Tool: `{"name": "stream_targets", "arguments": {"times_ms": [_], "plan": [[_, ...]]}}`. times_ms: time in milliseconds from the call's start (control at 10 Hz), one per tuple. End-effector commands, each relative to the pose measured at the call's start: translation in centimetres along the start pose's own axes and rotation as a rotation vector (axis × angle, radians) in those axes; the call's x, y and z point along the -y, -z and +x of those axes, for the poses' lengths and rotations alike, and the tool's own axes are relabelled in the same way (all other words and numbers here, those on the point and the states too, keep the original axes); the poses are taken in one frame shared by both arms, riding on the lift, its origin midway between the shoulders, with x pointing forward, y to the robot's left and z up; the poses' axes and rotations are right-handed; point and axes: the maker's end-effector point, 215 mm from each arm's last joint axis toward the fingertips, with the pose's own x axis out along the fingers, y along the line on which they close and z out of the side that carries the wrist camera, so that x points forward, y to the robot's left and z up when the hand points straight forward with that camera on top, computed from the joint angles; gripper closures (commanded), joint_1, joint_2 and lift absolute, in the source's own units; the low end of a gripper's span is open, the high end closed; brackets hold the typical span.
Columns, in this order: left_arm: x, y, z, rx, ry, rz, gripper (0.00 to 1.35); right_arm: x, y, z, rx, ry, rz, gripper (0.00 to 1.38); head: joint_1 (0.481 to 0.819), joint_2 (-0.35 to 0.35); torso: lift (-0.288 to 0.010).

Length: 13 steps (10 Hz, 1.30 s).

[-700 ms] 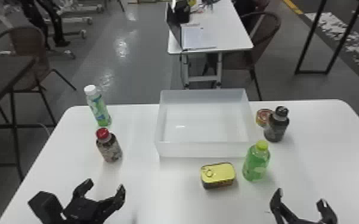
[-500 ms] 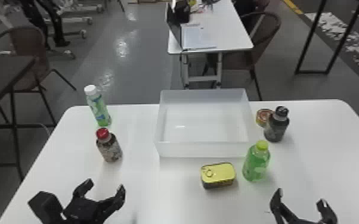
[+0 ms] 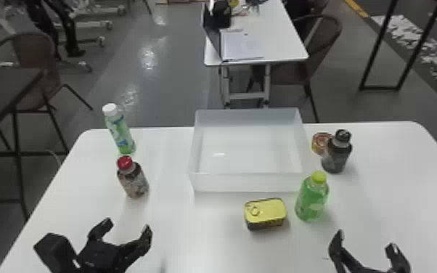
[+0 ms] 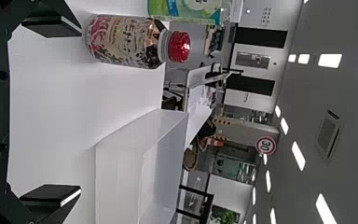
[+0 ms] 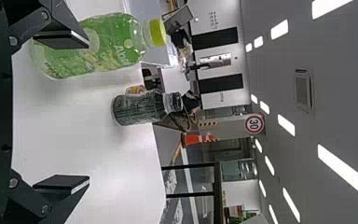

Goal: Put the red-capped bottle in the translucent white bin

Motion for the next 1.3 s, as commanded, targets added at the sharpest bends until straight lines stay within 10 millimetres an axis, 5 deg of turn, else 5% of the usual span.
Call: {"name": "stream_targets", "arguments": {"times_ms": [0,500,1200], "plan": [[-0.9,0.1,0.0,-0.004,-0.021,0.001,0.12,0.0,0.0,0.0,-0.002,0.001,0.002,0.25,0.695,0.111,-0.078],[-5.0,-0.4,1.6,-0.017,-0.090,0.025,0.11,-0.1,0.1,0.0,-0.004,0.002,0.012,0.25,0.695,0.153,-0.078],[-8.7,-0.2,7.3,-0.074,-0.043,0.106,0.11,-0.8,0.3,0.4,-0.006,-0.016,0.019,0.25,0.695,0.190,-0.078]]}}
